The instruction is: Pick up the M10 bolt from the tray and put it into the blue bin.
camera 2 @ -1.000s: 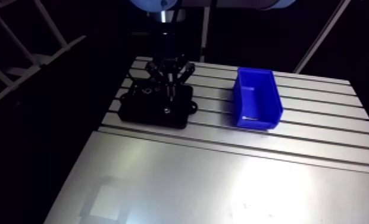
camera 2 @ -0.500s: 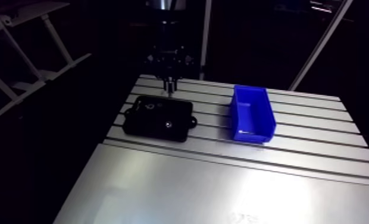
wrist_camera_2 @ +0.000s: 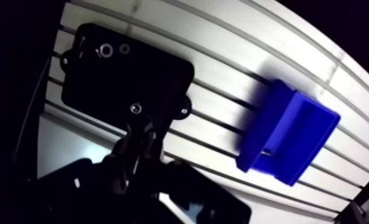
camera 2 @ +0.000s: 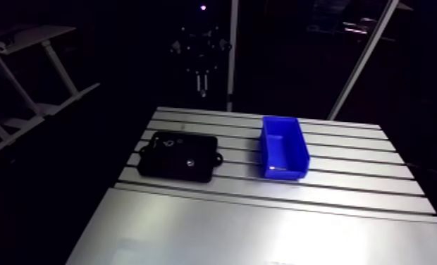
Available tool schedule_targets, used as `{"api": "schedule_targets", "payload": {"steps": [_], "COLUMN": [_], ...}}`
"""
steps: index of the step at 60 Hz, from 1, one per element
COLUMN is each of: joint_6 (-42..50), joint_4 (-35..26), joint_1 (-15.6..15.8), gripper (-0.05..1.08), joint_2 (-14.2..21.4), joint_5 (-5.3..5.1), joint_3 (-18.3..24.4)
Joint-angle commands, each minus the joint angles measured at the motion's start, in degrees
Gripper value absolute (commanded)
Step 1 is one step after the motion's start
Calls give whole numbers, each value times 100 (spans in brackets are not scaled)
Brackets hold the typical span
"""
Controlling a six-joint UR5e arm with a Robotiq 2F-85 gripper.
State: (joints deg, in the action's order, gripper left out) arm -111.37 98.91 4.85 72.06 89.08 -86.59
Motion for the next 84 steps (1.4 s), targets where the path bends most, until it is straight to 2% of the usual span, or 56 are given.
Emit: {"api": "schedule_targets", "payload": {"steps": [1, 16, 19, 20, 23, 24, 25, 26, 28, 29, 30, 39, 57, 63, 78, 84], "joint_6": [-1853, -3656, -4400, -4400, -5074, -5074, -5270, -5270, -5658, -5658, -5874, -6671, -7048, -7254, -7563, -7564], "joint_4": [-297, -681, -676, -676, -623, -623, -593, -593, -523, -523, -466, -125, 314, 598, 765, 775], "joint_1": [-408, -767, -890, -890, -1015, -1015, -1050, -1050, -1106, -1106, -1124, -1220, -1334, -1454, -1634, -1676], "gripper": [106, 106, 106, 106, 106, 106, 107, 107, 107, 107, 107, 107, 107, 107, 107, 107], "joint_2": [133, 162, 213, 213, 216, 216, 216, 216, 217, 217, 223, 216, 189, 223, 321, 330], "joint_5": [10, 104, 204, 204, 383, 383, 454, 454, 625, 625, 699, 883, 888, 863, 818, 751], "joint_3": [207, 321, 298, 298, 255, 255, 230, 230, 202, 202, 185, 72, -370, -616, -911, -1002]}}
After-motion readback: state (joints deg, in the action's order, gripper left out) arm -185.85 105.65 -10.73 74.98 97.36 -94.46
